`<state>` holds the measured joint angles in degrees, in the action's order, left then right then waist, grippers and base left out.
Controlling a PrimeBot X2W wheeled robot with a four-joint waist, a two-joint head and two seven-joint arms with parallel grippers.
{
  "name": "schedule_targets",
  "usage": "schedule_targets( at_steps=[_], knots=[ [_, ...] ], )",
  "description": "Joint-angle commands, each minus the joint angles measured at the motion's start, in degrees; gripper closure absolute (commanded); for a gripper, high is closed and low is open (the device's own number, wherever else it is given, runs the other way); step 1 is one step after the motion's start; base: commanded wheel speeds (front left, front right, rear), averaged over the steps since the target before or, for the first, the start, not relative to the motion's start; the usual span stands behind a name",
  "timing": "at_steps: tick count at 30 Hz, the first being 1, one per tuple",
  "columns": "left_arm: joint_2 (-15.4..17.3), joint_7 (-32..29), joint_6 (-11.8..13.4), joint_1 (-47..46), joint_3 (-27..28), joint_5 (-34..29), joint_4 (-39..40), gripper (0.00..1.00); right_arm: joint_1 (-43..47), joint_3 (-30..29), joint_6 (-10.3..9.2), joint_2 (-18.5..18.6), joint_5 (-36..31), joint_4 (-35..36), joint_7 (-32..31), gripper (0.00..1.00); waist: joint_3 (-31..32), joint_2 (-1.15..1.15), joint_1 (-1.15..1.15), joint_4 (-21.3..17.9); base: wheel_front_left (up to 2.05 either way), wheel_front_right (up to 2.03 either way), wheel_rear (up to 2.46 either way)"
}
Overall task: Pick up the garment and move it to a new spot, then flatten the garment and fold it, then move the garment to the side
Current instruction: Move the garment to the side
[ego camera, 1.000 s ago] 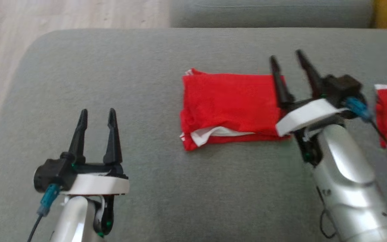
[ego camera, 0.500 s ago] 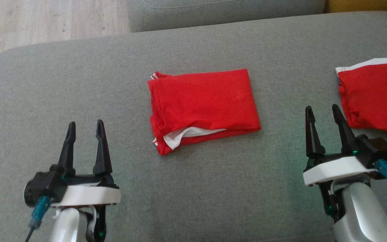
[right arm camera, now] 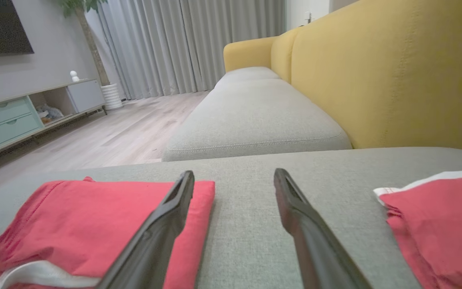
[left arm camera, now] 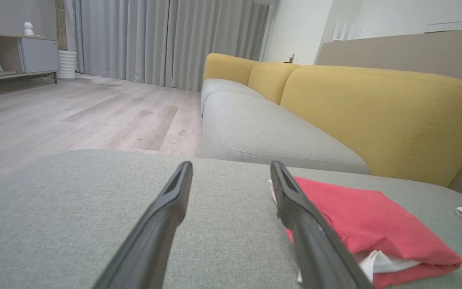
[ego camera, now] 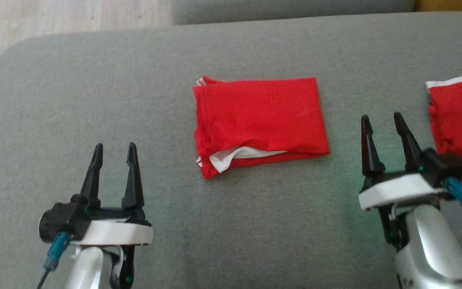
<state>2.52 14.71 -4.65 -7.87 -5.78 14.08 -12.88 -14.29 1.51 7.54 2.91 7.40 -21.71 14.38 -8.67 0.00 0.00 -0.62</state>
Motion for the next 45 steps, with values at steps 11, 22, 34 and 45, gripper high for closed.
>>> schedule_targets(
  at_steps=[11,22,34,45],
  knots=[
    [0.4,0.3,-0.8,-6.4,-3.4,0.6,0.8,0.00,-14.0,0.6,-0.05,0.0,3.6,-12.8,-8.3,0.00,-6.9,0.00,0.00,8.1,0.00,0.00,0.00],
    [0.4,0.3,-0.2,-8.5,-5.2,1.5,0.9,0.00,-20.7,4.5,-0.05,0.0,5.2,-29.4,-10.8,0.94,-8.2,0.00,0.00,10.9,0.00,0.00,0.00],
    [0.4,0.3,-0.2,-7.3,-3.8,0.1,1.6,0.00,-22.9,5.5,-0.05,0.0,-4.0,-27.9,-2.0,1.00,-4.2,0.00,0.00,4.2,0.00,0.00,0.00],
    [0.4,0.3,0.1,-6.2,-6.5,-0.5,2.4,0.00,-18.8,5.1,-0.05,1.6,-16.1,-15.3,-7.5,1.00,-2.0,0.00,0.00,-3.0,0.00,0.00,0.00]
  ],
)
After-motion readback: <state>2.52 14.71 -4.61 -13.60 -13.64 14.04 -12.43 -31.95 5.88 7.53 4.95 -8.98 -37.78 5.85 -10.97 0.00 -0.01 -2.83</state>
